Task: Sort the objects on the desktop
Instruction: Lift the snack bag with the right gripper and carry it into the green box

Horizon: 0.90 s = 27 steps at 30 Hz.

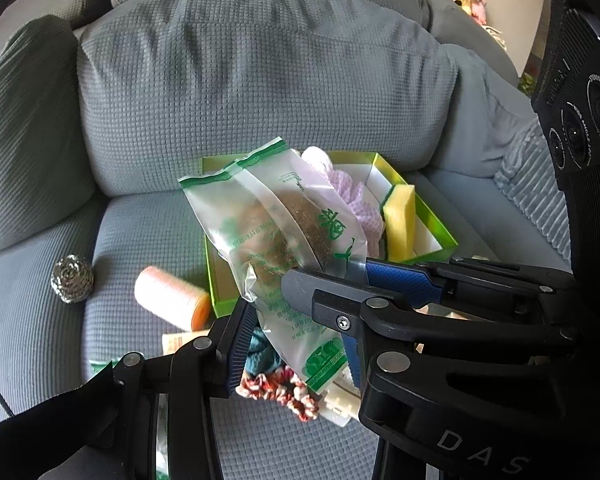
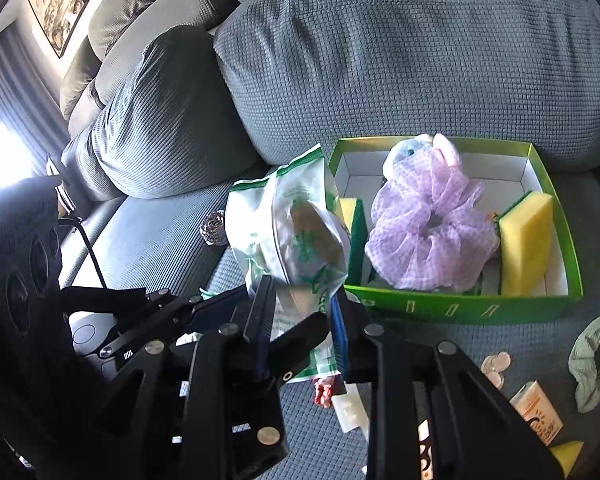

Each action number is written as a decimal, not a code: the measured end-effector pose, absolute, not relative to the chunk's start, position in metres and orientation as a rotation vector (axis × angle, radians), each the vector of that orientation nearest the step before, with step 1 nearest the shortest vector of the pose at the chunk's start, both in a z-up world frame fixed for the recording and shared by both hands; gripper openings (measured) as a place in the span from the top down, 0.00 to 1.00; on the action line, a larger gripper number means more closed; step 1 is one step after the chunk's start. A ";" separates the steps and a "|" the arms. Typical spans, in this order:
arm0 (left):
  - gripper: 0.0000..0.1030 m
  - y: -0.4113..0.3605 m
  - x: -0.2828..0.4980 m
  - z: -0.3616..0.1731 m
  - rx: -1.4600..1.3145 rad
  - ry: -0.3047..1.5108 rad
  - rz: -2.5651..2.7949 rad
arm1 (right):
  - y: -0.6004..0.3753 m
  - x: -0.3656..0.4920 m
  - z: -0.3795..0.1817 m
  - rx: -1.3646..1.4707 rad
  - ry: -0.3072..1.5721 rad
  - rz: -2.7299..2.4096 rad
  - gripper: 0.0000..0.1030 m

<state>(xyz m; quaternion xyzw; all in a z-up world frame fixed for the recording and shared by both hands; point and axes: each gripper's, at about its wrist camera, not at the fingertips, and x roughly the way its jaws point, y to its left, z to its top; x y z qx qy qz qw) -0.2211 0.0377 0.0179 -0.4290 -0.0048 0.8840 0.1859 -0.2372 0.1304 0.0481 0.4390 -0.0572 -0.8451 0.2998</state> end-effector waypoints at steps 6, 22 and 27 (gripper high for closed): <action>0.59 0.042 -0.237 0.022 -1.201 -0.009 2.490 | 0.133 -0.252 0.051 1.149 -0.159 -2.255 0.75; 0.59 0.045 -0.267 0.026 -1.182 -0.018 2.493 | 0.133 -0.281 0.055 1.120 -0.148 -2.280 0.75; 0.59 0.045 -0.283 0.023 -1.192 -0.030 2.494 | 0.132 -0.295 0.050 1.121 -0.155 -2.281 0.75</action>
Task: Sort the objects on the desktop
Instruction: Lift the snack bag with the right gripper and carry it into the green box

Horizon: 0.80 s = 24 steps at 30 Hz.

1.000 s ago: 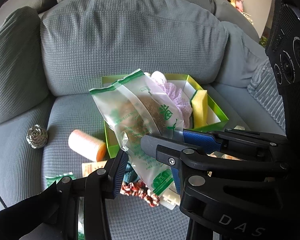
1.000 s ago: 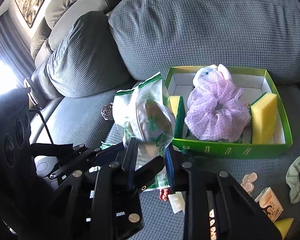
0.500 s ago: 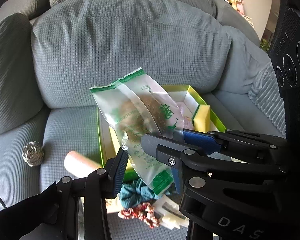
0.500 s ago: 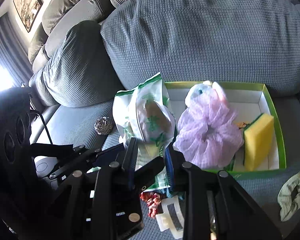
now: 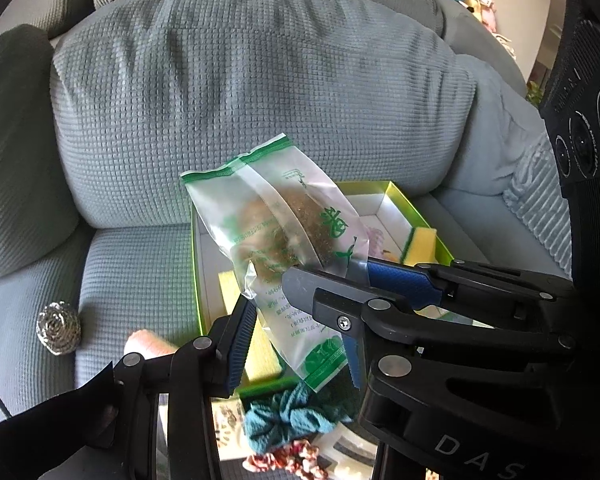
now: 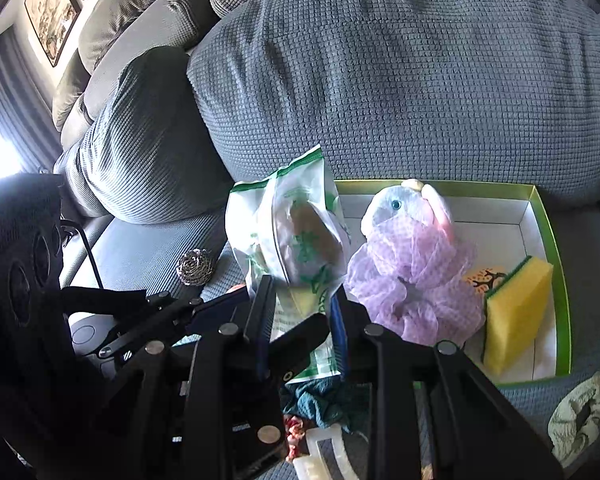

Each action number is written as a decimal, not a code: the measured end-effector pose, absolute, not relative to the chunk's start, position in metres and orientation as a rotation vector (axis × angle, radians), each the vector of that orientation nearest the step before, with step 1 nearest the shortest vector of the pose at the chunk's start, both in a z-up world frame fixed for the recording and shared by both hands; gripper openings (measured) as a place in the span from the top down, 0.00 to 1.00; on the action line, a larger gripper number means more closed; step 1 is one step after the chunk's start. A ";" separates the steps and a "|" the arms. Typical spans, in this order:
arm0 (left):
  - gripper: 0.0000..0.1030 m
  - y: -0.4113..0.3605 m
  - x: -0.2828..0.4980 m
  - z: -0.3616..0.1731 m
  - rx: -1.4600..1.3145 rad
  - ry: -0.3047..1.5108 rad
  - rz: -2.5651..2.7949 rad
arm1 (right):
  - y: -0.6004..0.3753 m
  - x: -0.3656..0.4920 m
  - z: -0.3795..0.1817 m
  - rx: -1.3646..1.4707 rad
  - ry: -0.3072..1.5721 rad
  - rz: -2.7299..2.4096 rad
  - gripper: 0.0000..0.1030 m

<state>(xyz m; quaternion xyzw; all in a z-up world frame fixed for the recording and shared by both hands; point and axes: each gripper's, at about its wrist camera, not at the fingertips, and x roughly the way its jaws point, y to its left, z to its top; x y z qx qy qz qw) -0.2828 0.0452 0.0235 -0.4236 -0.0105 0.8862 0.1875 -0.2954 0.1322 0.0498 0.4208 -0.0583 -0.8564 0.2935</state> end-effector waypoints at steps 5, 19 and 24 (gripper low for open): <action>0.59 0.046 -0.297 0.022 -1.195 -0.037 2.496 | 0.131 -0.312 0.050 1.118 -0.162 -2.284 0.75; 0.59 0.047 -0.318 0.011 -1.217 -0.055 2.487 | 0.129 -0.335 0.040 1.123 -0.152 -2.298 0.75; 0.59 0.047 -0.329 0.008 -1.228 -0.064 2.491 | 0.129 -0.345 0.037 1.125 -0.153 -2.310 0.75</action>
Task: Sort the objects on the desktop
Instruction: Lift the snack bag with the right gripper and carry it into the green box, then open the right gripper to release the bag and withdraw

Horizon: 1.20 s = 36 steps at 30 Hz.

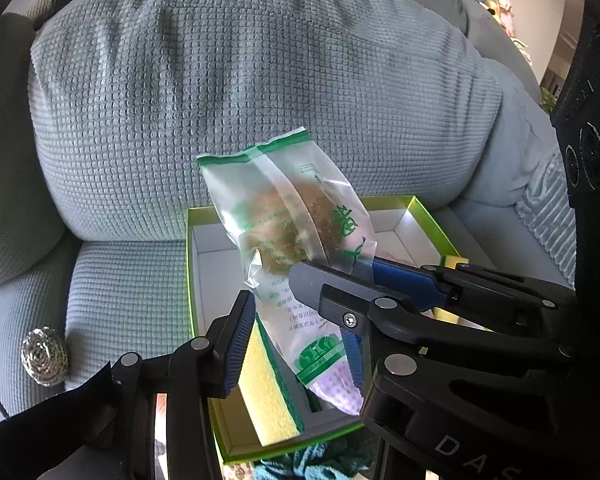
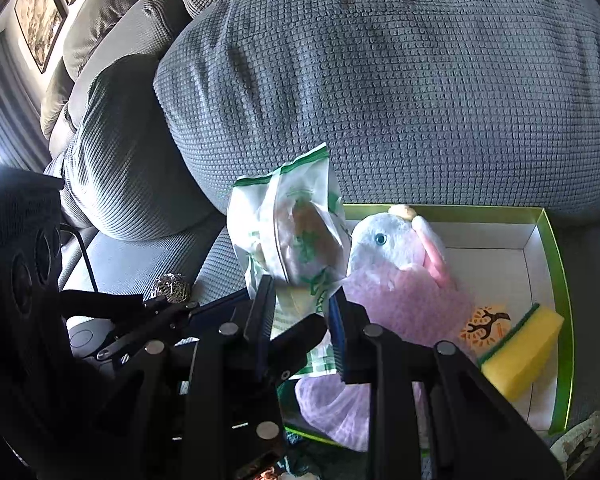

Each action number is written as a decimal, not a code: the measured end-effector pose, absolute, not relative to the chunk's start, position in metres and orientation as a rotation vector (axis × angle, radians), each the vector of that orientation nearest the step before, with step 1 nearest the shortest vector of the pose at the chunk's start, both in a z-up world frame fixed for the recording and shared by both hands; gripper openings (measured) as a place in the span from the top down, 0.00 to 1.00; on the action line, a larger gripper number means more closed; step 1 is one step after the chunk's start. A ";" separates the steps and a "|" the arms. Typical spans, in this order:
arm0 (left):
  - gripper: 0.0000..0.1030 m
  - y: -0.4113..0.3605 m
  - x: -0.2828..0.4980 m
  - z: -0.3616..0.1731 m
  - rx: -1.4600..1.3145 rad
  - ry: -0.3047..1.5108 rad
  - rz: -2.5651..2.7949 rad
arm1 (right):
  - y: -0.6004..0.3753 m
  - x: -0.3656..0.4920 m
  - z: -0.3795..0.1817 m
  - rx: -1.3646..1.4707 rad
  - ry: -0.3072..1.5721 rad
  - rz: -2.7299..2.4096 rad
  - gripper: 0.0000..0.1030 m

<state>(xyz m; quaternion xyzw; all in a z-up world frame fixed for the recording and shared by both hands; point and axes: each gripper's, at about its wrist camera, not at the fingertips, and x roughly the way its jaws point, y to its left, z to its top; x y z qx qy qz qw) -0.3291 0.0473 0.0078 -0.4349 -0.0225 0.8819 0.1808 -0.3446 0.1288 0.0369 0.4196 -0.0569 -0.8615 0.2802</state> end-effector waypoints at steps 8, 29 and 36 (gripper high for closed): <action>0.16 0.047 -0.338 0.004 -1.297 -0.088 2.534 | 0.141 -0.348 0.037 1.114 -0.156 -2.433 0.30; 0.05 0.016 -0.299 0.022 -1.303 -0.121 2.610 | 0.164 -0.312 0.052 1.164 -0.185 -2.432 0.15; 0.05 0.017 -0.289 0.019 -1.311 -0.064 2.641 | 0.167 -0.302 0.049 1.191 -0.157 -2.444 0.14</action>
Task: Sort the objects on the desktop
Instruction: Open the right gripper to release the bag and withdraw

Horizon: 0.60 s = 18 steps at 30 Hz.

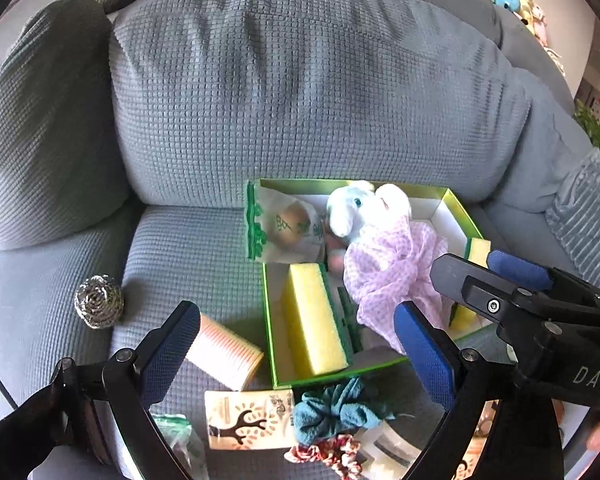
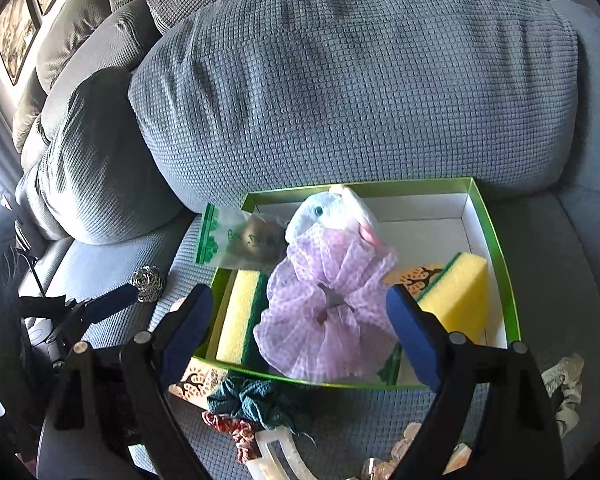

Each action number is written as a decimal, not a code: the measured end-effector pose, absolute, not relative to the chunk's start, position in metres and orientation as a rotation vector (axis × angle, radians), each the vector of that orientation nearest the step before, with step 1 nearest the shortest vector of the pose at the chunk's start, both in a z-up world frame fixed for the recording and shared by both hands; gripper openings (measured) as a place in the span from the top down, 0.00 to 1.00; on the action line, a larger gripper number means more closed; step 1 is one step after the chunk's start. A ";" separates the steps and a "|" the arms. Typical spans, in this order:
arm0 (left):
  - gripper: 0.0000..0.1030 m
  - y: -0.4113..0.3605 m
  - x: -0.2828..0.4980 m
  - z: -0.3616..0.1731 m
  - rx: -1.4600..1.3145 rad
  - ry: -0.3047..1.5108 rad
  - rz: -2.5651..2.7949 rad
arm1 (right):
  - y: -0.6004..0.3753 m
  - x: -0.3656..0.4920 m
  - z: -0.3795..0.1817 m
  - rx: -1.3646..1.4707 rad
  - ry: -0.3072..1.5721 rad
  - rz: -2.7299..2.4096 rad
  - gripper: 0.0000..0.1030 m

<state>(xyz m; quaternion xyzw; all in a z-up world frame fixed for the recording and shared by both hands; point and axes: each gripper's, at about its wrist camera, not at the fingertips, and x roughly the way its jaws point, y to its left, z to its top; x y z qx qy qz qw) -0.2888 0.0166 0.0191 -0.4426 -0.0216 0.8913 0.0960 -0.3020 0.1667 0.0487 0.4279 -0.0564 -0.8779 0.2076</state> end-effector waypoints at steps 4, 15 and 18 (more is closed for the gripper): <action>0.05 0.019 -0.284 0.018 -1.311 -0.025 2.655 | 0.168 -0.298 0.050 1.193 -0.139 -2.472 0.06; 0.05 0.024 -0.282 0.018 -1.294 0.022 2.685 | 0.161 -0.292 0.052 1.170 -0.042 -2.547 0.03; 0.05 0.026 -0.282 0.018 -1.291 0.032 2.688 | 0.163 -0.292 0.052 1.173 -0.049 -2.545 0.03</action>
